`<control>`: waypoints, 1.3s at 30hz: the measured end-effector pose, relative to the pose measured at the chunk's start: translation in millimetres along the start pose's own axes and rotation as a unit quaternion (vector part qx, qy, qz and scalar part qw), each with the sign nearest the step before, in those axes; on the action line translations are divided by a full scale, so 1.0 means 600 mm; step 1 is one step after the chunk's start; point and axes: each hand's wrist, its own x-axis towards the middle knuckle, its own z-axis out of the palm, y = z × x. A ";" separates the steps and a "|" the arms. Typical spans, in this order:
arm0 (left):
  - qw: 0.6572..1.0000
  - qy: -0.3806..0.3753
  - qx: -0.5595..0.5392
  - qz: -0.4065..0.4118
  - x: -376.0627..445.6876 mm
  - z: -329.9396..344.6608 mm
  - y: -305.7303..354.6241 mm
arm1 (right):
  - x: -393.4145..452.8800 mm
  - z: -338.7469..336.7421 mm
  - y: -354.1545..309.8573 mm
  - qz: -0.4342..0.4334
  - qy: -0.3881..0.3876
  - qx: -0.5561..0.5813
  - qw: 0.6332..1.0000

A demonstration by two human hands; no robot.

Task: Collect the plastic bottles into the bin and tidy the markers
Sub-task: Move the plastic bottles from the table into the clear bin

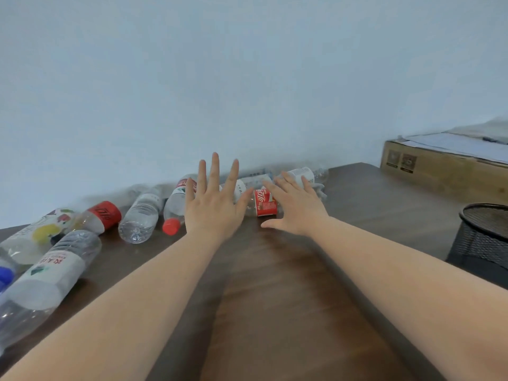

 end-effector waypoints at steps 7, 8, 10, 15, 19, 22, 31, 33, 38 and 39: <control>1.000 -0.007 -0.009 -0.012 0.040 0.041 -0.012 | 0.026 0.036 0.033 0.013 0.010 -0.003 1.000; 1.000 -0.008 -0.010 -0.013 0.043 0.045 -0.012 | 0.029 0.039 0.038 0.018 0.007 -0.005 1.000; 1.000 -0.011 -0.012 -0.015 0.047 0.052 -0.012 | 0.032 0.039 0.046 0.032 0.002 -0.018 0.999; 0.999 0.001 -0.021 -0.025 0.049 0.055 -0.013 | 0.015 0.026 0.058 0.021 0.052 -0.091 0.994; 0.997 0.032 -0.052 -0.037 0.057 0.052 -0.004 | 0.010 0.008 0.084 0.076 0.248 -0.079 0.963; 0.998 0.028 -0.053 -0.035 0.073 0.058 0.016 | 0.014 -0.019 0.113 0.125 0.280 -0.071 0.949; 0.997 -0.065 0.005 0.027 0.146 0.108 0.111 | 0.037 -0.045 0.177 0.175 0.287 -0.061 0.940; 0.995 -0.092 -0.014 0.037 0.160 0.120 0.135 | 0.042 -0.049 0.185 0.202 0.296 -0.042 0.933; 0.991 -0.109 -0.003 0.079 0.182 0.155 0.175 | 0.055 -0.050 0.205 0.253 0.307 -0.028 0.917; 0.990 -0.110 0.004 0.084 0.186 0.161 0.178 | 0.057 -0.050 0.207 0.256 0.309 -0.029 0.916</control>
